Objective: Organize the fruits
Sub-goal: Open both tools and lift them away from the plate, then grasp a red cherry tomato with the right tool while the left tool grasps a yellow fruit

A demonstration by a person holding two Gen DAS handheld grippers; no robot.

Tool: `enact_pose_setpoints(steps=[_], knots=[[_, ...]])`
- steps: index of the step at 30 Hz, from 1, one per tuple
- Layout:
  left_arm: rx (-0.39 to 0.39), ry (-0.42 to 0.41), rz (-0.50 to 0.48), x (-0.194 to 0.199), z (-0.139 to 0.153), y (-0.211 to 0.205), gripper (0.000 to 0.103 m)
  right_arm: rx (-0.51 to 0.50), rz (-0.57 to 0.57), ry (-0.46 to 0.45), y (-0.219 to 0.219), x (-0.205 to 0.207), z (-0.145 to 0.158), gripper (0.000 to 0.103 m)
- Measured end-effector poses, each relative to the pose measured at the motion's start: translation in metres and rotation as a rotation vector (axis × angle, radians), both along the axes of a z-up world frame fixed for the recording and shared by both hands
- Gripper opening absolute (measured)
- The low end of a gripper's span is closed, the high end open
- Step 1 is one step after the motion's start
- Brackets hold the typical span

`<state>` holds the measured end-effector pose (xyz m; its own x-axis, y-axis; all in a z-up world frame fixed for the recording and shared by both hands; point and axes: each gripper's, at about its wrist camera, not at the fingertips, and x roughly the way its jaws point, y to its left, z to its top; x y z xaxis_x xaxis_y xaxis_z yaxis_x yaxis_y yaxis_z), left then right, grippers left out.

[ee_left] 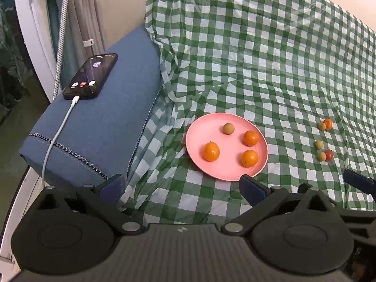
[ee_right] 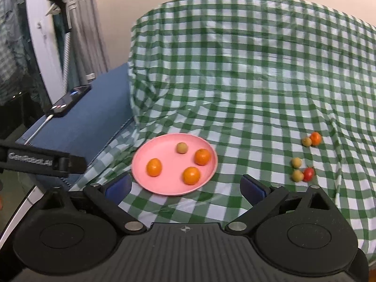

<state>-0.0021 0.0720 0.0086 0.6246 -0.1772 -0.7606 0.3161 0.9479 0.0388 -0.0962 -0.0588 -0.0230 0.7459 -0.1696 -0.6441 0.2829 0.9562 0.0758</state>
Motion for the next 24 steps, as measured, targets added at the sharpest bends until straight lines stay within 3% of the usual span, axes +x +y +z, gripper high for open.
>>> enact_pose_setpoints(steps=[5,9,15,20,24], knots=[[0.029,0.012,-0.031,0.006,-0.006,-0.020,0.103,-0.010,-0.097,-0.011,-0.029,-0.011,-0.008,0.099],[0.027,0.041,-0.060,0.015,-0.013,-0.043,0.103,-0.064,-0.231,-0.012,-0.084,-0.018,-0.025,0.100],[0.031,0.101,-0.074,0.039,-0.030,-0.092,0.103,-0.106,-0.430,0.112,-0.188,-0.007,-0.083,0.100],[0.081,0.109,-0.096,0.062,-0.047,-0.140,0.103,-0.062,-0.476,0.199,-0.245,0.022,-0.125,0.099],[0.100,0.123,-0.107,0.075,-0.059,-0.172,0.103,-0.113,-0.441,0.244,-0.253,0.050,-0.150,0.099]])
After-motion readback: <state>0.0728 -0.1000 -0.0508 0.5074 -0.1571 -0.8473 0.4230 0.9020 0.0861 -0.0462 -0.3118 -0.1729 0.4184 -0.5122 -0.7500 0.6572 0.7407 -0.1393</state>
